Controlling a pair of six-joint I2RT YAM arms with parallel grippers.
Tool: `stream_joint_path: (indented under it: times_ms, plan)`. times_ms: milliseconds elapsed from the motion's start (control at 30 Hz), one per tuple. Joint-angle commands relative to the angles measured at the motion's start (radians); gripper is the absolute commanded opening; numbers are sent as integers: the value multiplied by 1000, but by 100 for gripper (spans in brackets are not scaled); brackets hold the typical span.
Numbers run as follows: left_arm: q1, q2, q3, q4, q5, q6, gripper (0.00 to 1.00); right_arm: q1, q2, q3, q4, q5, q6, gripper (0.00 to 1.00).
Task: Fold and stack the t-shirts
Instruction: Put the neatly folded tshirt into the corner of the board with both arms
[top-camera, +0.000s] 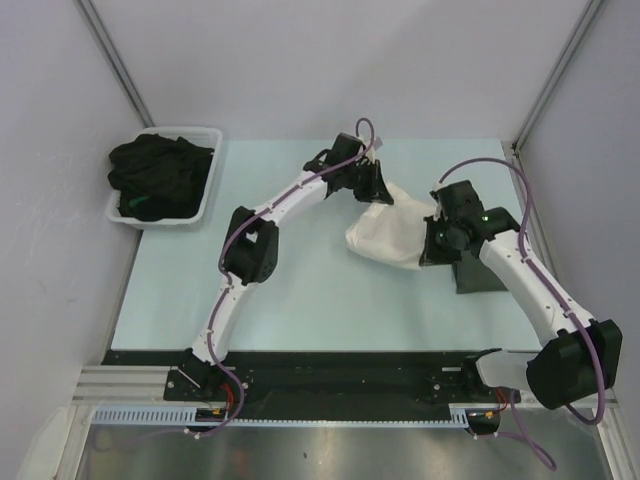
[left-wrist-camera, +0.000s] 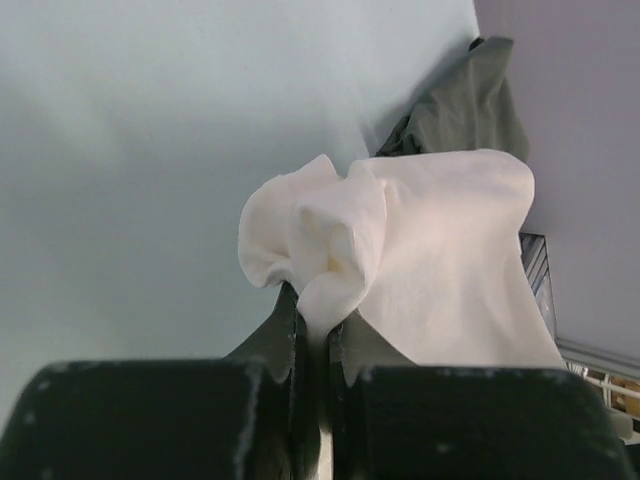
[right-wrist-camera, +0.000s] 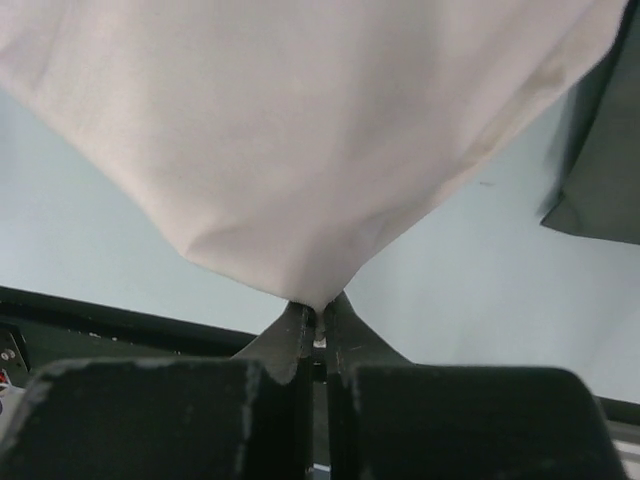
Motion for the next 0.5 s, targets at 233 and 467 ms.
stream_joint_path:
  times_ms: [233, 467]
  plan:
    - [3, -178, 60, 130, 28, -105, 0, -209, 64, 222, -54, 146, -186, 0]
    - [-52, -142, 62, 263, 51, -211, 0, -322, 92, 238, -25, 283, -209, 0]
